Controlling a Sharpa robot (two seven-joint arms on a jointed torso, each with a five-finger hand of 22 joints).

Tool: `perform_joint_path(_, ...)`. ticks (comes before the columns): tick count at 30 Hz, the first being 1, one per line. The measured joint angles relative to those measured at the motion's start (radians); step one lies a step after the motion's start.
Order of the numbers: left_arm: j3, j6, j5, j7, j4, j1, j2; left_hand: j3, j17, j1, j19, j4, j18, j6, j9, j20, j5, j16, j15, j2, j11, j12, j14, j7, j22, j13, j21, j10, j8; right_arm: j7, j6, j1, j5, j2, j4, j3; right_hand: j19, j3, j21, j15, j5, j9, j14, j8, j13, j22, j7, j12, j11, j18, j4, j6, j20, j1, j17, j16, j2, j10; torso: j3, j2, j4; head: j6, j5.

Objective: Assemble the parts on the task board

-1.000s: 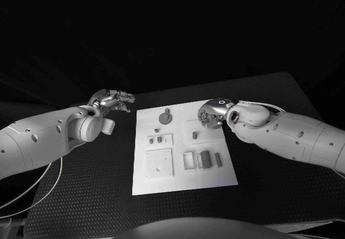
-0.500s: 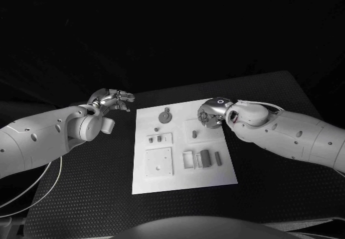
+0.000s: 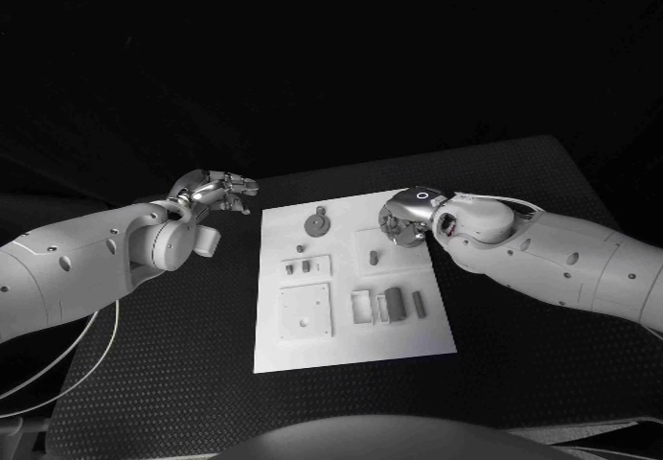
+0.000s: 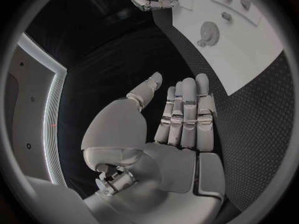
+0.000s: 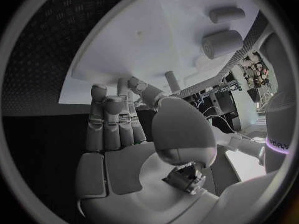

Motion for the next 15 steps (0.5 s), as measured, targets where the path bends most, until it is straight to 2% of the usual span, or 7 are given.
perform_joint_path(7, 0.0, 0.0, -0.001, -0.001, -0.002, 0.0, 0.001, 0.0, 0.0, 0.0, 0.0, 0.0, 0.0, 0.0, 0.0, 0.0, 0.0, -0.004, 0.0, 0.0, 0.0, 0.0, 0.0, 0.0, -0.001, 0.0, 0.0, 0.0, 0.0, -0.002, -0.006, -0.001, 0.0, 0.001, -0.001, -0.001, 0.005, -0.003, 0.004, -0.004, 0.0, 0.003, 0.003, 0.004, -0.004, 0.0, -0.005, 0.004, -0.006, 0.0, 0.003, 0.013, -0.002, -0.01, 0.0, 0.0, -0.009, 0.013, -0.0004, 0.0, 0.0, 0.001, 0.0)
perform_joint_path(10, 0.0, 0.0, -0.001, -0.001, -0.004, 0.0, 0.001, 0.0, 0.0, 0.0, 0.0, 0.0, 0.0, 0.0, 0.0, 0.0, 0.0, -0.004, 0.0, 0.0, 0.0, 0.0, 0.0, 0.0, -0.001, 0.001, 0.0, 0.0, 0.0, -0.003, -0.008, -0.001, 0.004, 0.0, 0.0, -0.001, 0.007, -0.003, 0.004, -0.01, 0.0, 0.004, 0.004, 0.009, -0.004, 0.0, -0.008, 0.004, -0.008, 0.002, 0.003, 0.017, -0.003, -0.013, 0.0, 0.0, -0.007, 0.017, -0.0003, 0.0, 0.0, 0.002, 0.0)
perform_joint_path(15, 0.0, 0.0, -0.001, -0.002, -0.007, 0.0, 0.002, 0.0, 0.0, 0.0, 0.0, 0.0, 0.0, 0.0, -0.001, 0.0, 0.0, -0.004, 0.0, 0.0, 0.0, 0.0, 0.0, 0.0, -0.001, 0.001, 0.0, 0.0, 0.0, -0.005, -0.012, -0.002, 0.019, -0.001, 0.0, -0.002, 0.01, -0.003, 0.004, -0.011, 0.0, 0.008, 0.004, 0.012, 0.0, 0.0, -0.012, 0.008, -0.009, 0.002, 0.003, 0.02, -0.007, -0.017, 0.0, 0.0, -0.003, 0.023, 0.0, 0.0, 0.0, 0.002, 0.0)
